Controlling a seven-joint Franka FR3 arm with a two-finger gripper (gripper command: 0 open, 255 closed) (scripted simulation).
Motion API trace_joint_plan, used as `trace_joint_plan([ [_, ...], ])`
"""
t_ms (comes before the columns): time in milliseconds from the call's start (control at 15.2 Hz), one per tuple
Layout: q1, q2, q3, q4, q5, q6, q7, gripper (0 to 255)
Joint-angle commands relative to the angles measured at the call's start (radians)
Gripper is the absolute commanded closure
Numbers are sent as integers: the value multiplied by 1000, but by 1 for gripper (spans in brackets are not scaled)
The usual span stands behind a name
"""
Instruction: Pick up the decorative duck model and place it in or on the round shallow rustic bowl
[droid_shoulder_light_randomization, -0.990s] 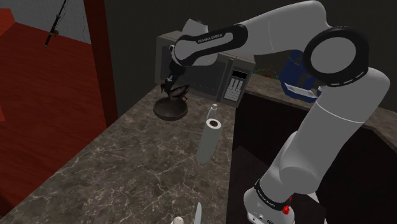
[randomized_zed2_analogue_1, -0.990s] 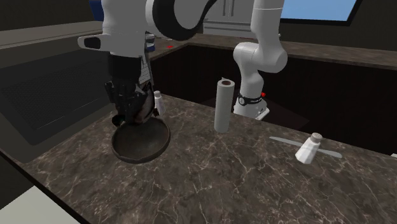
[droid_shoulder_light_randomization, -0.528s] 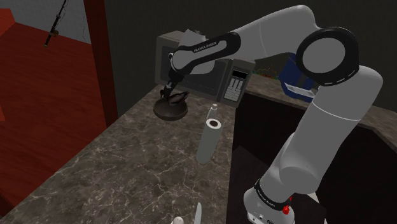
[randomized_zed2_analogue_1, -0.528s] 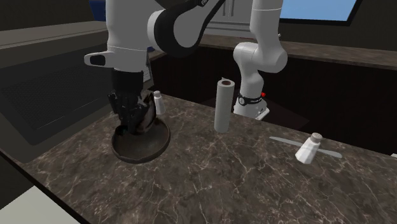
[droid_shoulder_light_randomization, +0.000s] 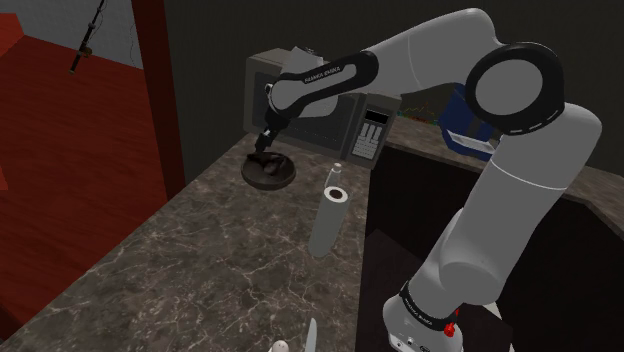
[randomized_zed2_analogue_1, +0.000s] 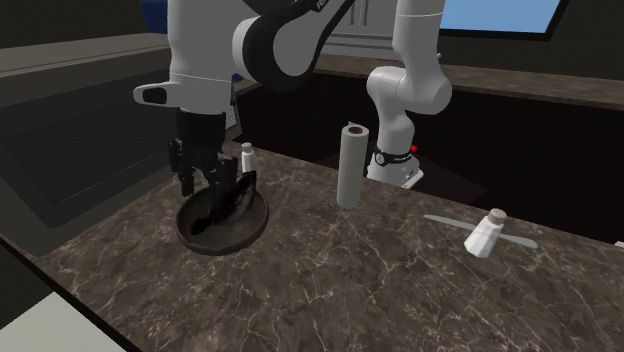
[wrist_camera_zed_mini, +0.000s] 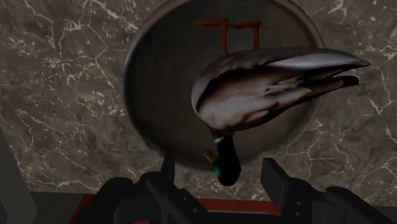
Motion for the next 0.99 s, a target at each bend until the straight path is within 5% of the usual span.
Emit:
trace_joint_plan([
  [0,0,0,0,0,0,0,0,0],
  [462,-4,-92,-7,14,-23,-105,15,0],
  [924,-4,-92,-7,14,-23,-105,15,0],
])
